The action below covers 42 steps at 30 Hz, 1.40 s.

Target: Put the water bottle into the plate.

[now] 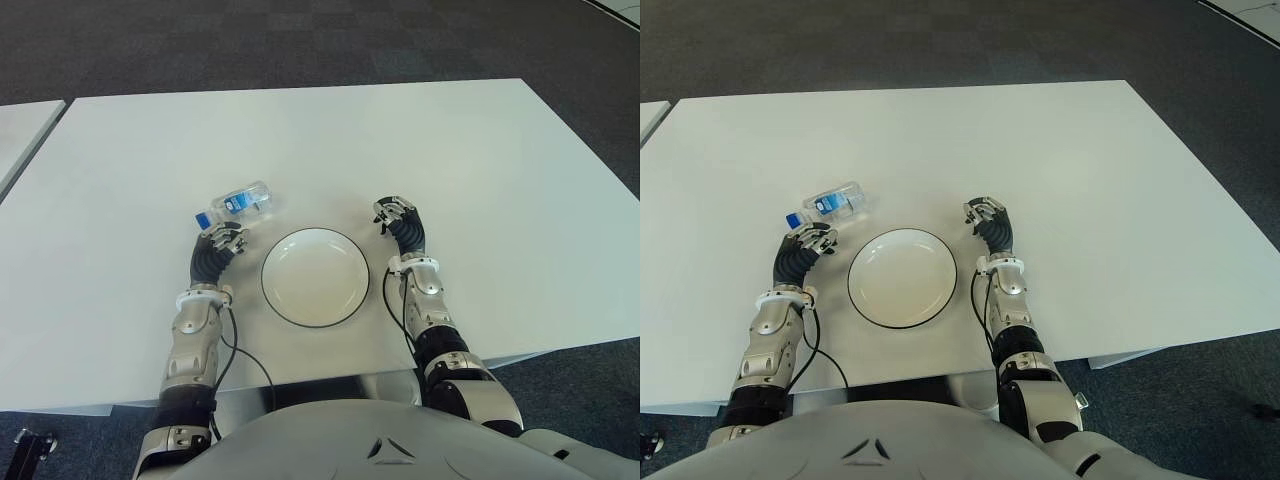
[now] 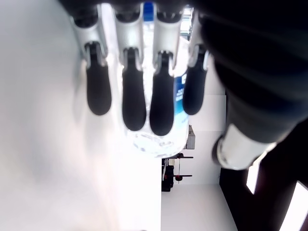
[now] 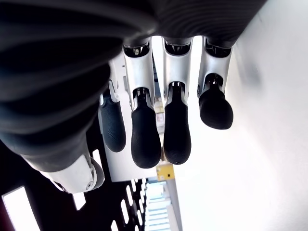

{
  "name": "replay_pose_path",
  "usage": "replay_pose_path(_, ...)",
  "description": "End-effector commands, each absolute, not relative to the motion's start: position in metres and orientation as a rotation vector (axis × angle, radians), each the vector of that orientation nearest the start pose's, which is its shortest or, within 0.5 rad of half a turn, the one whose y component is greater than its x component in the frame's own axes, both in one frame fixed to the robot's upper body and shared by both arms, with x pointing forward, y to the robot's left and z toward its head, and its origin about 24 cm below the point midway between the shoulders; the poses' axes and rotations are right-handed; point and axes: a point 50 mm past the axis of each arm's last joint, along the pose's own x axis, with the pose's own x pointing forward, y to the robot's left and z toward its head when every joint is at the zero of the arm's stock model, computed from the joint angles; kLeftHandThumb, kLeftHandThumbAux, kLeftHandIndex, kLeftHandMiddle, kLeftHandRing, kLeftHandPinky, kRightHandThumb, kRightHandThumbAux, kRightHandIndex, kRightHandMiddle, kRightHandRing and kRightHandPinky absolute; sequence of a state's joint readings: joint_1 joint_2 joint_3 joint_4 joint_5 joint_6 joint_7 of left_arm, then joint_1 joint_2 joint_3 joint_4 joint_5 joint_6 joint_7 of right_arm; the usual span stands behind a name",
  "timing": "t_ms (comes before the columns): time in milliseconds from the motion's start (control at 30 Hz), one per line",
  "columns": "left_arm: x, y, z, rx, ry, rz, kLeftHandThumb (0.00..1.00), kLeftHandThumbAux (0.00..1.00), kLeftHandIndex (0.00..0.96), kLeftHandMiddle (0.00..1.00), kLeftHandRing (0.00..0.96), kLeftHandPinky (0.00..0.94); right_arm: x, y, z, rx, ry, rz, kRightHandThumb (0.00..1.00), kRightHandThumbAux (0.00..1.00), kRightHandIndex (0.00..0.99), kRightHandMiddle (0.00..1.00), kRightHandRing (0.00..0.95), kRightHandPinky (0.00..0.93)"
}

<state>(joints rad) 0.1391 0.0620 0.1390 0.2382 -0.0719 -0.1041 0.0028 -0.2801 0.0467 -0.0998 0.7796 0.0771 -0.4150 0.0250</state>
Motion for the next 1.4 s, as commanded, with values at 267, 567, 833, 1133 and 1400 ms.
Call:
replay_pose_path(267,0.187,0.205,-0.055,-0.041,0.406,0.192,0.706,0.713,0.43,0.555,0.526,0.508,0.262,-0.138,-0.054,0.141,0.275,-0.044,0.699,0.733,0.437,0.77,0.752,0.753)
replay_pose_path(567,0.207,0.215,-0.032,0.125,0.261,0.178,0.707,0.713,0.432,0.565,0.537,0.515,0.263,-0.137,-0.055,0.145,0.276,-0.048,0.699,0.733,0.437,0.767,0.749,0.754)
replay_pose_path(833,0.224,0.212,0.011,0.501,0.095,0.239,0.71,0.716,0.432,0.579,0.559,0.544,0.263,-0.137,-0.055,0.15,0.283,-0.062,0.699,0.733,0.437,0.768,0.75,0.751)
replay_pose_path(1133,0.23,0.211,0.025,0.779,-0.058,0.305,0.71,0.718,0.431,0.638,0.629,0.628,0.264,-0.136,-0.057,0.16,0.31,-0.094,0.7,0.732,0.437,0.764,0.748,0.748)
replay_pose_path(1400,0.24,0.215,0.039,0.947,-0.19,0.314,0.711,0.718,0.429,0.673,0.672,0.651,0.264,-0.136,-0.057,0.184,0.307,-0.09,0.701,0.731,0.437,0.756,0.736,0.741)
